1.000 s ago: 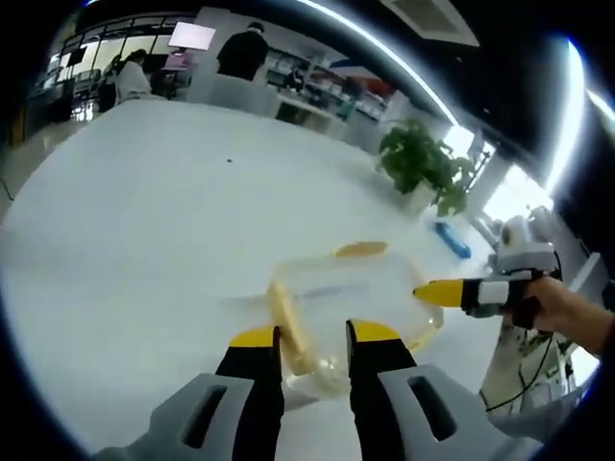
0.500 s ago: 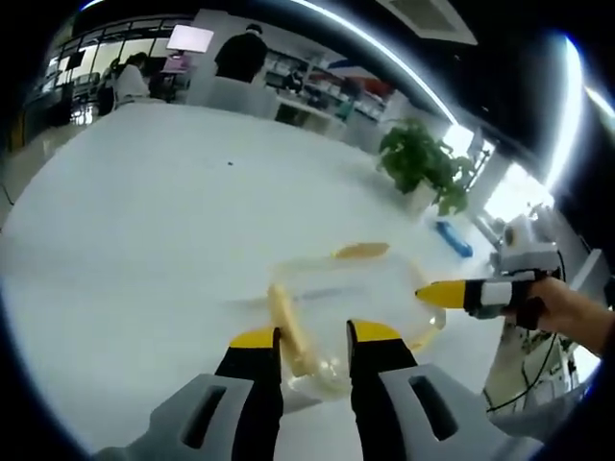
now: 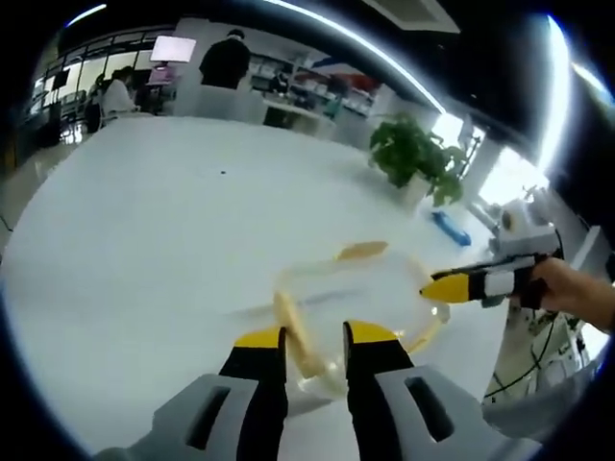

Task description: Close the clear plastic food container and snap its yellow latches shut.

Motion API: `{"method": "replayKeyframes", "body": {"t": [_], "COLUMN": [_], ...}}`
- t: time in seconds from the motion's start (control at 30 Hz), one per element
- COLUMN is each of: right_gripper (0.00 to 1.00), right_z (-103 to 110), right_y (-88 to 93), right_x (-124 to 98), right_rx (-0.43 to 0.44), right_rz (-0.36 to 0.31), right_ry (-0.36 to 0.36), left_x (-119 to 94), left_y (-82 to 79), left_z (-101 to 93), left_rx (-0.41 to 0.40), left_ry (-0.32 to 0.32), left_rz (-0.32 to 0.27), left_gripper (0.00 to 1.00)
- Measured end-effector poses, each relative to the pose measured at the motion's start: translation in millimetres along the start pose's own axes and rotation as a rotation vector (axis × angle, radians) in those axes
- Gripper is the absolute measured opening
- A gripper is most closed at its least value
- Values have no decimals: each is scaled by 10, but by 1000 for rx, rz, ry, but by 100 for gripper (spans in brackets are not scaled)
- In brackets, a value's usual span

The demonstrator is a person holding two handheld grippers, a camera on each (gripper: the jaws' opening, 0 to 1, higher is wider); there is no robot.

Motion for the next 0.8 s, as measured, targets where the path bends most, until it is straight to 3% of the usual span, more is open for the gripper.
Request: {"method": "replayKeyframes", "body": {"t": [0.23, 0.33, 0.4, 0.6, 0.8], "right_gripper": [31, 29, 29, 27, 26], "right_z": [14, -8, -9, -25, 52], "right_y": [-21, -54, -87, -177, -245], "right_x": [-27, -70, -106, -176, -171], "right_rx": [-68, -112, -126, -132, -185], "right_rz": [-6, -15, -27, -74, -76], "right_ry": [34, 60, 66, 68, 53], "left_x": [-21, -67, -90, -162, -138], "left_y": [-24, -93, -73, -213, -260], "left_z": [20, 86, 163, 172, 84], "left_rx": [18, 3, 16, 10, 54], "left_ry": [-31, -70, -112, -108, -89], "left_rz": [-9, -54, -41, -107, -113], "left_gripper": [13, 8, 3, 0, 0]}}
Point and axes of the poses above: the point that each gripper's makers call its tool centre point, and the gripper's own axes: x roughly forward along the fingers, z roughly to its left, y roughly out of its underside, the point moved 2 cm from there along -x, roughly backward along the fingers, and after that the axes turned 14 degrees about z, right-handed, at the moved point
